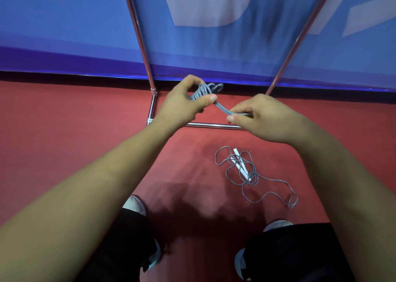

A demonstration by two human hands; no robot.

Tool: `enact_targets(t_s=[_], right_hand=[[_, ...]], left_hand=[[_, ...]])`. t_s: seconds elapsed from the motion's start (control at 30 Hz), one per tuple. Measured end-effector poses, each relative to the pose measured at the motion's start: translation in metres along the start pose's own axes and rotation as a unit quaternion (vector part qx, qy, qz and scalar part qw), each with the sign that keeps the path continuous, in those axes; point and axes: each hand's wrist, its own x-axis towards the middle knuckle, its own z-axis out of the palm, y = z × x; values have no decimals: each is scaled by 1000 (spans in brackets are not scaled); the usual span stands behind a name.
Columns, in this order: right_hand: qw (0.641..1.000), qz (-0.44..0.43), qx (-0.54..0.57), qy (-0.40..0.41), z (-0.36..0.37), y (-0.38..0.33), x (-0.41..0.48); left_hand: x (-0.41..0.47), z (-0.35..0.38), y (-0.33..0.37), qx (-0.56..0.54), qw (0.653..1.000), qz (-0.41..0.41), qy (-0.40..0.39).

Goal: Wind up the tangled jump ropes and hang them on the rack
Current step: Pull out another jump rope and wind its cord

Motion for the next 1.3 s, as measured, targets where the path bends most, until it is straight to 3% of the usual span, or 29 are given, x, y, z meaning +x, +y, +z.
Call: enact_targets(t_s=[0.07, 0.13, 0.3, 0.43, 0.5, 0.57, 0.63, 0.73, 0.83, 1.03, 1.3], right_hand=[[1000, -19, -17, -15, 2, -4, 1], [999, -23, -16, -22, 4, -5, 2], [1000, -9, 23, 8, -2, 0, -3], [999, -15, 12, 31, 1, 0, -3], [998, -1, 22, 53, 4, 2, -2], [993, 19, 69, 96, 0, 3, -2], [985, 26, 106, 133, -5, 4, -2], [960, 56, 235, 141, -4, 7, 0], [937, 79, 310, 140, 1, 11, 1], [926, 123, 336, 123, 4, 11, -1], [925, 119, 328, 150, 7, 15, -4]], left_hand=[[-2, 0, -2, 183, 982, 37, -8], [-6, 2, 0, 339, 939, 49, -19], [-3, 0, 1, 399, 902, 66, -152], [-15, 9, 11, 482, 831, 132, -243], [-22, 13, 12, 420, 851, 130, -288], [-26, 12, 11, 247, 908, 99, -324], [-30, 15, 10, 85, 946, 81, -303], [-38, 23, 14, -27, 967, 60, -245], [-39, 27, 16, -141, 969, 33, -201], [-27, 29, 17, -290, 947, -75, -120], [-25, 27, 21, -365, 914, -65, -167]])
